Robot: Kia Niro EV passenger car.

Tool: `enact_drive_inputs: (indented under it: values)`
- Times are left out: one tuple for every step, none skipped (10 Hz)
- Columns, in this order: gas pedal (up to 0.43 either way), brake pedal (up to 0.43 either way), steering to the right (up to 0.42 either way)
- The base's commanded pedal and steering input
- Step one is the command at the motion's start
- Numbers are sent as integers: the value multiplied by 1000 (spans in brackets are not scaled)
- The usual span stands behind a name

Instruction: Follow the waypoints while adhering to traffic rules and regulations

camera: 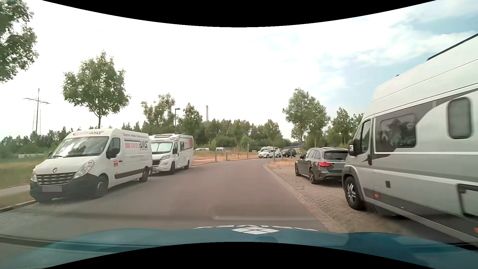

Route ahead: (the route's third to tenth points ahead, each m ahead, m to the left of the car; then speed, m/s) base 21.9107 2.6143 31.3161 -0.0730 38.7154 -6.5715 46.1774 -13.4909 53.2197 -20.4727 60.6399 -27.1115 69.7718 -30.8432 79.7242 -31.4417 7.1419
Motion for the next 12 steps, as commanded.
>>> enact_drive_inputs:
  values:
    - [138, 0, -5]
    - [138, 0, -4]
    - [138, 0, -5]
    - [138, 0, -5]
    - [138, 0, -5]
    - [138, 0, -5]
    - [138, 0, -5]
    - [130, 0, -5]
    - [118, 0, -5]
    - [118, 0, -6]
    - [118, 0, -6]
    - [118, 0, -7]
